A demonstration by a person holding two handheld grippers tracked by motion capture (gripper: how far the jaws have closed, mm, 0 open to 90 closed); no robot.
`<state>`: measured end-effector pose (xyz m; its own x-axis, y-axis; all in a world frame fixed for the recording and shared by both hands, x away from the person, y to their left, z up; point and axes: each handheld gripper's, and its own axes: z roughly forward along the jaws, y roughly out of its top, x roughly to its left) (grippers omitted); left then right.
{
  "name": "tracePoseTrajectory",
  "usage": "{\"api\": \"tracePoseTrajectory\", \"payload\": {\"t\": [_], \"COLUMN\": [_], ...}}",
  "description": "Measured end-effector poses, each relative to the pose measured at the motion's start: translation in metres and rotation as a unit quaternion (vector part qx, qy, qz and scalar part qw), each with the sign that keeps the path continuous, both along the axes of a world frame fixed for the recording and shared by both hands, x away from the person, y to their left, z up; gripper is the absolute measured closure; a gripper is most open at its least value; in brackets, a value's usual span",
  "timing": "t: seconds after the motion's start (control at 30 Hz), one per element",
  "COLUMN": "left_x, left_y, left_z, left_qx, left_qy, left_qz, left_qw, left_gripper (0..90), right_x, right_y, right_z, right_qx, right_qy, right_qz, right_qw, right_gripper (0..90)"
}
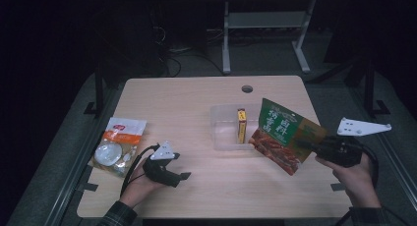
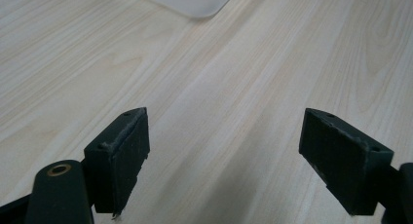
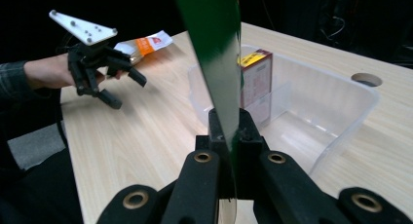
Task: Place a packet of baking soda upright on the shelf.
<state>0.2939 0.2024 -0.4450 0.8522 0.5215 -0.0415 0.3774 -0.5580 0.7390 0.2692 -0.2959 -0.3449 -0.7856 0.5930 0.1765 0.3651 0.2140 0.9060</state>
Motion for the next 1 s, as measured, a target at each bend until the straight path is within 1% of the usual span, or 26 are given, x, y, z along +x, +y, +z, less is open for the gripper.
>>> {"api": "tracePoseTrajectory", "payload": {"t": [0.1, 0.17, 0.33, 0.43, 0.57, 0.63, 0.73, 0.77, 0.83, 0.93, 0.97, 1.0], "left_x": [0.000, 0.001, 0.001, 0.002, 0.003, 0.003, 0.003, 0.003, 0.003, 0.004, 0.004, 0.003], "left_y": [0.000, 0.000, 0.000, -0.001, -0.001, -0.001, -0.002, -0.002, -0.003, -0.003, -0.003, -0.003], "left_z": [-0.001, -0.002, -0.003, -0.004, -0.005, -0.005, -0.006, -0.006, -0.007, -0.007, -0.007, -0.007], "left_qx": [0.001, 0.003, 0.002, 0.003, 0.007, 0.013, 0.020, 0.025, 0.018, 0.022, 0.022, 0.016], "left_qy": [-0.001, 0.003, 0.003, 0.009, 0.013, 0.013, 0.017, 0.016, 0.014, 0.012, 0.011, 0.012], "left_qz": [-0.002, -0.002, -0.005, -0.004, -0.008, -0.013, -0.013, -0.015, -0.014, -0.016, -0.017, -0.015], "left_qw": [1.0000, 1.0000, 1.0000, 1.0000, 0.9999, 0.9997, 0.9996, 0.9994, 0.9996, 0.9996, 0.9996, 0.9997], "left_gripper": [17.8, 17.8, 16.9, 16.3, 14.5, 13.7, 13.4, 13.2, 13.2, 13.2, 13.2, 13.2], "right_x": [0.005, 0.009, 0.021, 0.028, 0.037, 0.043, 0.050, 0.053, 0.058, 0.066, 0.068, 0.071], "right_y": [-0.001, -0.001, -0.001, -0.001, 0.000, 0.002, 0.005, 0.007, 0.009, 0.012, 0.014, 0.015], "right_z": [0.002, 0.003, 0.006, 0.009, 0.012, 0.014, 0.016, 0.017, 0.018, 0.020, 0.020, 0.020], "right_qx": [0.001, 0.000, 0.000, 0.002, 0.009, 0.012, 0.012, 0.014, 0.017, 0.022, 0.022, 0.022], "right_qy": [-0.001, -0.003, -0.008, -0.010, -0.017, -0.019, -0.024, -0.025, -0.025, -0.026, -0.026, -0.028], "right_qz": [-0.006, -0.010, -0.025, -0.041, -0.051, -0.056, -0.062, -0.064, -0.068, -0.070, -0.071, -0.072], "right_qw": [1.0000, 0.9999, 0.9996, 0.9991, 0.9985, 0.9982, 0.9977, 0.9975, 0.9972, 0.9970, 0.9969, 0.9968], "right_gripper": [89.8, 89.8, 89.8, 89.8, 89.8, 89.8, 89.8, 89.8, 89.8, 89.8, 89.8, 89.8]}}
